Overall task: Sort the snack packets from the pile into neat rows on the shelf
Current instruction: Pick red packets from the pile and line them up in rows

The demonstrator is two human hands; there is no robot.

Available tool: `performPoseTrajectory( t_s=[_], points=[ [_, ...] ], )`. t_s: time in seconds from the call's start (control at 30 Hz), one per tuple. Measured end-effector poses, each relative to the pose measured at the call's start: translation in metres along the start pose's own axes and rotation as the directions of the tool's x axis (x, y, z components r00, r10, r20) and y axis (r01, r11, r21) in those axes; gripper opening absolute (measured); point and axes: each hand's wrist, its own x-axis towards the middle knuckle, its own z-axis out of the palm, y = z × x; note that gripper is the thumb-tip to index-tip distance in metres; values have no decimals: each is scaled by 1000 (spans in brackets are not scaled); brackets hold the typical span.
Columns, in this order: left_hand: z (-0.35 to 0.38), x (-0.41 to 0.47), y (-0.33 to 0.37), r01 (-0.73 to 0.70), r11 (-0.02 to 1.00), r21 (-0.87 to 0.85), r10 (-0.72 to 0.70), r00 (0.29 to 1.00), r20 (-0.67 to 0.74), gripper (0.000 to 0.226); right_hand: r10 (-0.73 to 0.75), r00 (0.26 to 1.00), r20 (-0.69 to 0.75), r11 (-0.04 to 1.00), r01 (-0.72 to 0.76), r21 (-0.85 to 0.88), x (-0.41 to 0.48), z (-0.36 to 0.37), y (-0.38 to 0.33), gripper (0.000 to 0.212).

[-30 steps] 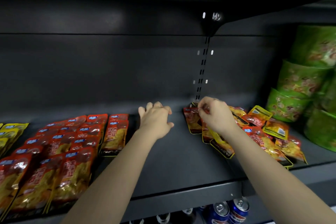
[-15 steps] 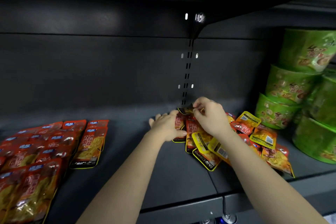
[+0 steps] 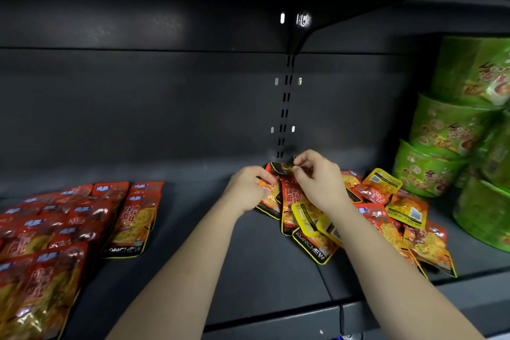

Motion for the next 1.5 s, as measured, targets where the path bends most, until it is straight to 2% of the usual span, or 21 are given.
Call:
performPoseTrajectory(
  t_s=[0.13,0.2,0.33,0.4,0.5,0.6,0.7,0.77,0.83,0.93,1.0,1.1,1.2,1.37,1.5],
  points=[
    [-13,-6,6,14,958,287,45,979,-198,37,11,1000,0,1000,-11,29,0,1,1,3],
    [-22,-12,11,22,928,373,90,956,-280,44,17,1000,4,1000,-17,26,0,1,1,4],
    [-34,-23,19,-110,944,311,251,850,-463,46,-7,1000,23,993,4,118,0,2,2,5],
    [-33,-25,21,-225,970,91,240,833,-498,42,-17,999,52,982,6,189,-2,2,0,12],
    [-21,-31,26,-364,882,-299,229,886,-402,35,-38,994,103,933,-1,361,-4,0,-8,26],
    [-11,-34,27,-394,830,-395,298,912,-283,34,-65,991,121,820,-16,573,-7,-3,-12,22],
    [-8,-31,25,-419,830,-367,360,906,-221,32,-13,994,109,730,-65,680,-7,-6,-11,18],
    [-5,-30,24,-438,847,-302,389,897,-209,29,17,996,90,710,-75,700,-6,-7,-9,19],
    [-1,-27,22,-392,890,-231,347,914,-212,28,46,998,52,730,-69,680,-5,-8,-8,19],
    [8,-23,15,-263,964,-39,251,949,-193,32,97,995,-9,743,-66,667,-5,-9,-4,16],
    [15,-23,12,-214,972,95,225,965,-135,33,131,991,-31,756,-80,650,-5,-8,-2,15],
    [24,-24,11,-175,970,172,190,979,-74,39,153,988,-38,763,-94,639,-5,-7,0,15],
    [30,-24,13,-144,973,182,160,984,-76,45,148,988,-37,772,-92,629,-6,-7,-1,16],
    [34,-27,15,-137,990,25,138,990,-23,48,142,990,-27,794,-98,600,-7,-6,-1,15],
    [37,-26,14,-87,994,-59,85,995,-47,77,132,991,-8,813,-104,573,-7,-5,-1,17]
  ],
)
